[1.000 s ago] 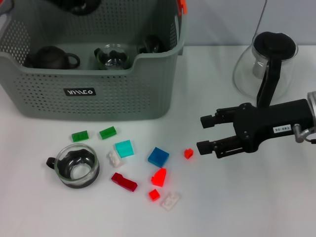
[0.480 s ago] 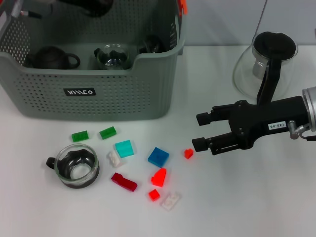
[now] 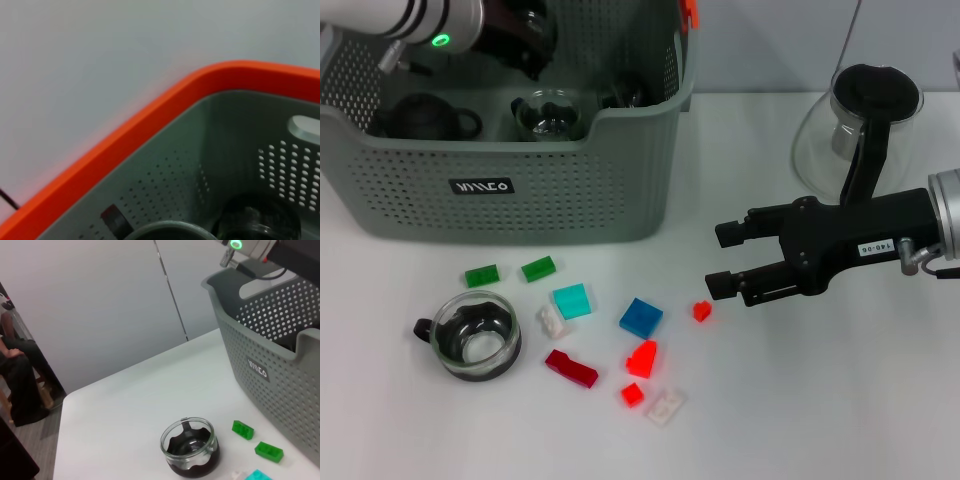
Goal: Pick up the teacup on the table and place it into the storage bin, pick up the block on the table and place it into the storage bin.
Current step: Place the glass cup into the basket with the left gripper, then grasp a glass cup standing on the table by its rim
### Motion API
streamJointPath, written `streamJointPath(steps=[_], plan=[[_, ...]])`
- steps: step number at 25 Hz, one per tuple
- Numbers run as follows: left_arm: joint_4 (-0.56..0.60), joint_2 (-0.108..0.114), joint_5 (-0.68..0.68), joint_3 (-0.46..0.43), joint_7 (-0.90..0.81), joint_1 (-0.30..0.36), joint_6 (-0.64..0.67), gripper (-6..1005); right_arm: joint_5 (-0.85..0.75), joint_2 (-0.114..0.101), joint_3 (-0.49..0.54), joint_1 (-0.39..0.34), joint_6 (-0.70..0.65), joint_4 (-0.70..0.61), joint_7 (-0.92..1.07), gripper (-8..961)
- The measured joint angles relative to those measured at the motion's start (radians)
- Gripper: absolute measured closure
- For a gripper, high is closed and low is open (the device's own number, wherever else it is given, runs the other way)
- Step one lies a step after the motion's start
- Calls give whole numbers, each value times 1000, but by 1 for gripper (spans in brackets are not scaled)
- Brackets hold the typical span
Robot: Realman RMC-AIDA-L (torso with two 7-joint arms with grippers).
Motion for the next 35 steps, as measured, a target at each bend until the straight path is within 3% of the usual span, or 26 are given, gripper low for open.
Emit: streamJointPath(steps=[7,23,29,33,35], plan=[[-13,-12,7,27,0,11,-40,948,0,0,-6,0,15,0,0,102],[-11,-27,8,35,0,20,-82,786,-2,3,-8,2,27,1,0,104],[86,-16,-6,-24,-43,52,-33,518,-2,3,-8,2,37,1,-1,102],[274,-7,-86,-176,-65,111,151,359,-2,3,-8,2,45,2,-4,102],[343,7,-166,-261,-65,134,272,309,-1,3,-8,2,46,2,-6,102]])
